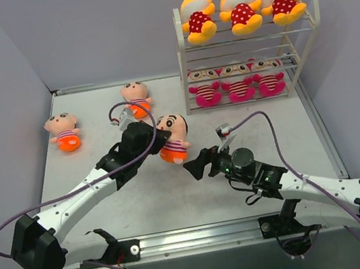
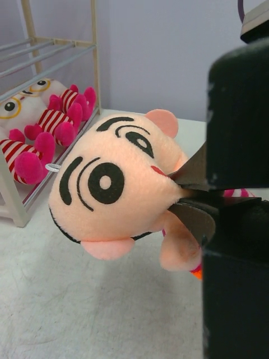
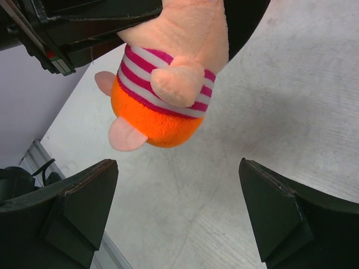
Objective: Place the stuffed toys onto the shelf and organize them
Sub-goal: Pass the stuffed toy from the left arm to the right
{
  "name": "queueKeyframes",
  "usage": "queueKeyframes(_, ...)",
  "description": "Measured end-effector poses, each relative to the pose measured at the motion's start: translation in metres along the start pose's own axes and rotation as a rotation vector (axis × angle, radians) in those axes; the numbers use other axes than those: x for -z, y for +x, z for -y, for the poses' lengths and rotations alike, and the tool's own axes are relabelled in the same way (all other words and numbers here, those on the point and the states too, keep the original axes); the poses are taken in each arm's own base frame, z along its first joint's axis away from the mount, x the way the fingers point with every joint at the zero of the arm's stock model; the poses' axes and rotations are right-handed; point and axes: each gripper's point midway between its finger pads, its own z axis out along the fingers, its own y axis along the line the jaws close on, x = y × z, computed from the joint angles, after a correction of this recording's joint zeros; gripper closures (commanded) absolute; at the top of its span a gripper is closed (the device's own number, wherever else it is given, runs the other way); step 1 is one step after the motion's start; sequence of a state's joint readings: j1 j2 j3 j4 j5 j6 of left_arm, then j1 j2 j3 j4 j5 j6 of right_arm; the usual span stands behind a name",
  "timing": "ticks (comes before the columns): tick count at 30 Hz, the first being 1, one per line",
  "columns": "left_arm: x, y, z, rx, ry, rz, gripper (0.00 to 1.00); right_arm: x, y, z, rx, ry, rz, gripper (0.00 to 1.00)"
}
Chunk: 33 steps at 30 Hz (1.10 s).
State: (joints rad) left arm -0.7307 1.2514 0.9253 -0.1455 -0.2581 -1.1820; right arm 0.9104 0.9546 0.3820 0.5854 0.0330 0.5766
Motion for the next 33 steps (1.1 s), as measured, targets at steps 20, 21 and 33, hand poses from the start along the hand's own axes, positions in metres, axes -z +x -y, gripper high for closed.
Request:
queueKeyframes(20, 0.025, 0.009, 0.023, 0.097, 0.055, 0.126, 0.97, -0.023, -0.005, -0.020, 0.063, 0.009, 0.063, 0.16)
queueKeyframes(21, 0.025, 0.010, 0.023, 0.097, 0.057, 0.127, 0.96, -0.023, -0.005, -0.019, 0.065, 0.013, 0.065, 0.16)
queueKeyframes(33, 0.031, 0.015, 0.036, 0.068, 0.103, 0.144, 0.89, -0.026, -0.016, -0.024, 0.095, 0.012, 0.084, 0.82)
